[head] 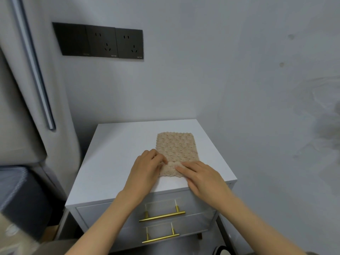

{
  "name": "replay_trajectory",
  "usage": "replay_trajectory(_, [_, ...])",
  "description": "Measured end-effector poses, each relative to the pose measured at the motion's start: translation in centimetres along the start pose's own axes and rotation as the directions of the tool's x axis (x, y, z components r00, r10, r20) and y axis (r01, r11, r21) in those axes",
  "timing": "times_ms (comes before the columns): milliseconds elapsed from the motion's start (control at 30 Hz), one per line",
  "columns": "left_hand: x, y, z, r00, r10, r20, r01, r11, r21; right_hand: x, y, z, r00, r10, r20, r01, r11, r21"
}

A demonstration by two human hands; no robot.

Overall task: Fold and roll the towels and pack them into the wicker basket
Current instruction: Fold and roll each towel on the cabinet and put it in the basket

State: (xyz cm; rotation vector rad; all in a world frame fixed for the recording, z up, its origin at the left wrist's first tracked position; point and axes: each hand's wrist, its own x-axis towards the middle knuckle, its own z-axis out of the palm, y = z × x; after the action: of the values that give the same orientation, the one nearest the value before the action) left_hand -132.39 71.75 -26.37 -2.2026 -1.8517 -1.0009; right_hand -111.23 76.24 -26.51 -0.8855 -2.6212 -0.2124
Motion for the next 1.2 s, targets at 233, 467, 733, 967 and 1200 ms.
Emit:
replay_trajectory(233, [-0.8,0.1,-0.1,0.978,0.132,0.161,-0.136,0.991,0.012,-0.1,0.4,-0.1,0.985,0.07,0.156,-0.086,0.991,0.1])
replay_trajectory(467, [-1.0,0.3,-0.2,0.978,0.043,0.205,-0.041,0.999,-0.013,0.6,1.1,0.1,0.967,0.142,0.211,-0.163,0.983,0.089])
replay_trajectory(733, [-0.4,0.3,-0.6,0.975,-0.055,0.214,0.076,0.993,-0.091,-0.1,2.1,0.6,0.984,0.159,0.079,-0.168,0.976,0.137])
replay_trajectory(967, [0.4,0.2,-1.4,0.914,-0.255,0.316,0.338,0.91,-0.241,-0.1,2.8,-1.8,0.898,0.395,0.193,-0.436,0.74,0.512])
replay_trajectory(1200, [0.7,-0.6,-1.1,0.851,-0.4,0.34,0.481,0.854,-0.199,0.6,2.5,-1.9,0.772,0.583,0.253,-0.598,0.532,0.599])
